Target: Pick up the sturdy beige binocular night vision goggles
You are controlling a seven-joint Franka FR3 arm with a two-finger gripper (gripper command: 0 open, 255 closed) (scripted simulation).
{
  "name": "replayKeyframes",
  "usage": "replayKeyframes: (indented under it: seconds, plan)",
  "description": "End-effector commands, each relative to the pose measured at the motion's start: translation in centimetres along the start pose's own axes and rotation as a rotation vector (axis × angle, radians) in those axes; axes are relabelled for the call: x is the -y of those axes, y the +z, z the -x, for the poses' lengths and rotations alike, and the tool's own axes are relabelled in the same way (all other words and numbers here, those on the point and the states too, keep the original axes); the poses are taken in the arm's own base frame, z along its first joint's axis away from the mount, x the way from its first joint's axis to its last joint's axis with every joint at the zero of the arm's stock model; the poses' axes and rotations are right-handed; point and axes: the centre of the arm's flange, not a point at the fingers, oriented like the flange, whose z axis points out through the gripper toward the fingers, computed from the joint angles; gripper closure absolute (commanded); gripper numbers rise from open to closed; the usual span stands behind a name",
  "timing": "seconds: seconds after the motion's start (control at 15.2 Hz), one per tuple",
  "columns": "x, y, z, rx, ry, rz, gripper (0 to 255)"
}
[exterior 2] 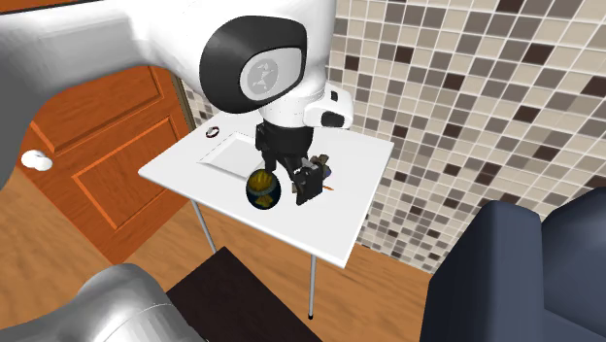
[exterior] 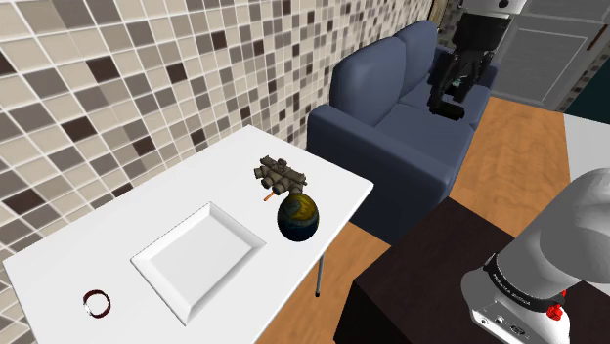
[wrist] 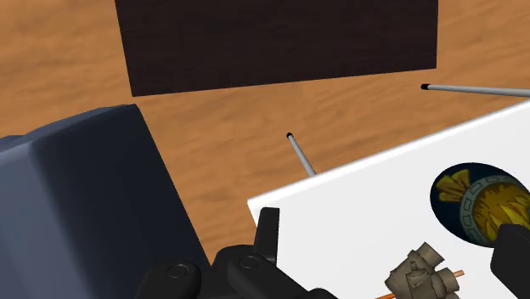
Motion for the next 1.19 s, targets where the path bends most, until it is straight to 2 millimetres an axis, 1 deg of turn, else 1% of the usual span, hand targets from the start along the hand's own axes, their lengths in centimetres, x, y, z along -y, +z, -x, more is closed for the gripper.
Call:
replayKeyframes:
  seconds: [0.0,1.12]
  plan:
    - [0.0,0.0,0.0,0.000,0.000,0.000,0]
    - [10.5,13.0,-15.6,0.007,-0.126,0.053,0]
